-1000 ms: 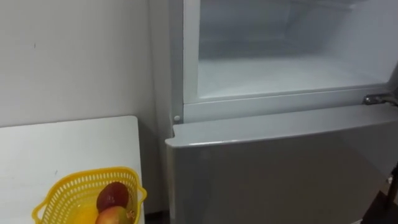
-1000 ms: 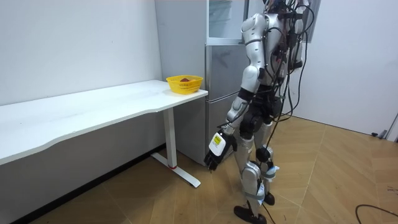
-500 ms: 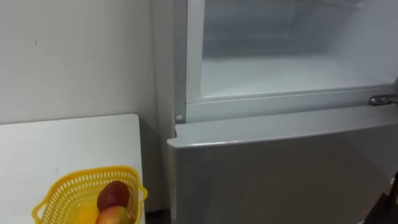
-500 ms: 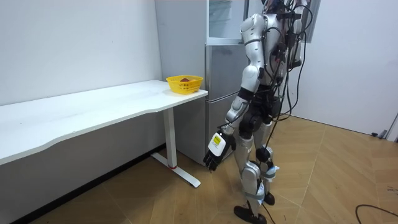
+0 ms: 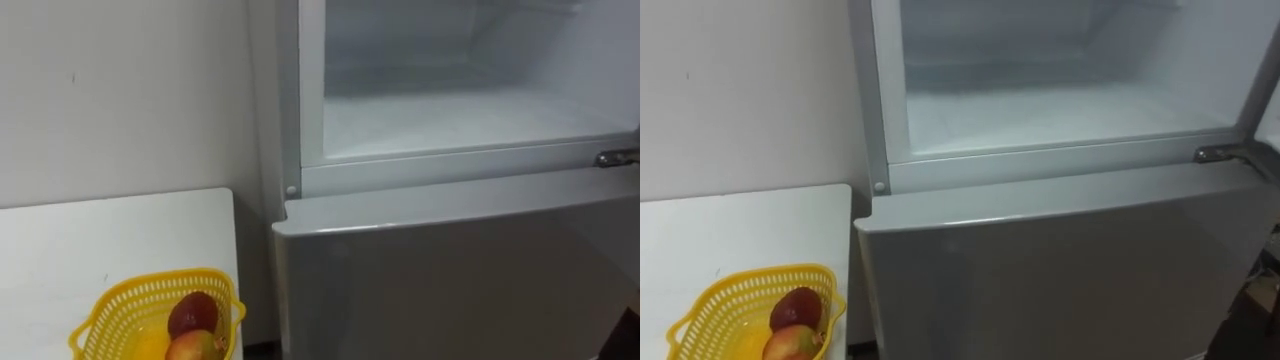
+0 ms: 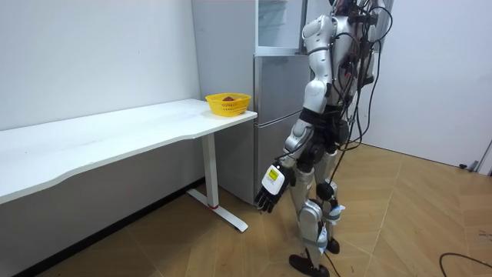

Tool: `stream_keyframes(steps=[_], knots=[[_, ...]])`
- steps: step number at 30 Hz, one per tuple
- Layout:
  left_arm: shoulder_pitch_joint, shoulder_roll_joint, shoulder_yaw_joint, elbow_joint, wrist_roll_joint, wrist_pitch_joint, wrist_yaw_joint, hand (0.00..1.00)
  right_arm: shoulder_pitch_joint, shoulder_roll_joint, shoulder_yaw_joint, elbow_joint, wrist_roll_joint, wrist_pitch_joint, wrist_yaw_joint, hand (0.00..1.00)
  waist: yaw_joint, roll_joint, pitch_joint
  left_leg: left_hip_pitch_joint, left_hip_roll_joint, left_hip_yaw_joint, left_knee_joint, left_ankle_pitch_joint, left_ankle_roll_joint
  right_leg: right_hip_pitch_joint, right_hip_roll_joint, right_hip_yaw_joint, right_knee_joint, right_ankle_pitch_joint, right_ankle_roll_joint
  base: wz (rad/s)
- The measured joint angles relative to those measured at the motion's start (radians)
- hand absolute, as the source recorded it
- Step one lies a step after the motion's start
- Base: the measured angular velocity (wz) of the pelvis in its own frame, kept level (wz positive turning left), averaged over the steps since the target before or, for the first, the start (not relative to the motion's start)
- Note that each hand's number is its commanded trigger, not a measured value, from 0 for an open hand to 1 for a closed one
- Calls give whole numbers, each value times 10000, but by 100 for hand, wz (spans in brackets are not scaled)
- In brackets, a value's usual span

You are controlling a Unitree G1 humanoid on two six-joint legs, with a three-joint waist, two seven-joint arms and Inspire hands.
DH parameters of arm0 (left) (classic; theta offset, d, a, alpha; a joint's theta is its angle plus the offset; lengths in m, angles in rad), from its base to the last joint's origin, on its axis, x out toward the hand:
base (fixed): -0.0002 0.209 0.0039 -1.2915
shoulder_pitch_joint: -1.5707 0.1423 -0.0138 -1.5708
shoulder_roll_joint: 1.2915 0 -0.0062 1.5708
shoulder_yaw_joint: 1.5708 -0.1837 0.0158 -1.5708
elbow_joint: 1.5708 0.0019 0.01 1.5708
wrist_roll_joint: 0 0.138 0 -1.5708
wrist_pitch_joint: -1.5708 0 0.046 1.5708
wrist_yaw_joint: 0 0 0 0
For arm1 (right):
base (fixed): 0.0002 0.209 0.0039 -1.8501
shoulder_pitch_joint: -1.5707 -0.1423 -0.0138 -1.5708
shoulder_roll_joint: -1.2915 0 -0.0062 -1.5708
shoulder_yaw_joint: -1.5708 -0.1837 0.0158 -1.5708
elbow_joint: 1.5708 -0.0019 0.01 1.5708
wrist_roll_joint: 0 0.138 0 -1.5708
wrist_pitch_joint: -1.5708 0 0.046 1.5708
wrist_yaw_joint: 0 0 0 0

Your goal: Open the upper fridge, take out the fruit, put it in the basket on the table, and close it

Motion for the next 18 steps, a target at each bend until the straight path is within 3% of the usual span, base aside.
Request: stream_keyframes(steps=[6,14,18], knots=[[5,-84,42,67,-3,-186,-186,0,1,-2,343,-28,-1852,92,51,0,2,-17,8,-25,2,6,1,1,1,-105,-5,18,180,-1,-3,-3],[-7,-131,-7,476,-89,-243,-308,0,0,0,1368,-225,-2004,197,90,0,17,-136,40,-22,-3,-46,23,2,3,-211,-32,15,321,-18,-28,-3],[-301,-135,-7,1039,-97,-269,-373,0,0,0,1731,-239,-2543,209,152,0,329,-178,43,-4,-6,-50,62,2,4,-207,-33,36,359,-8,-36,-1]])
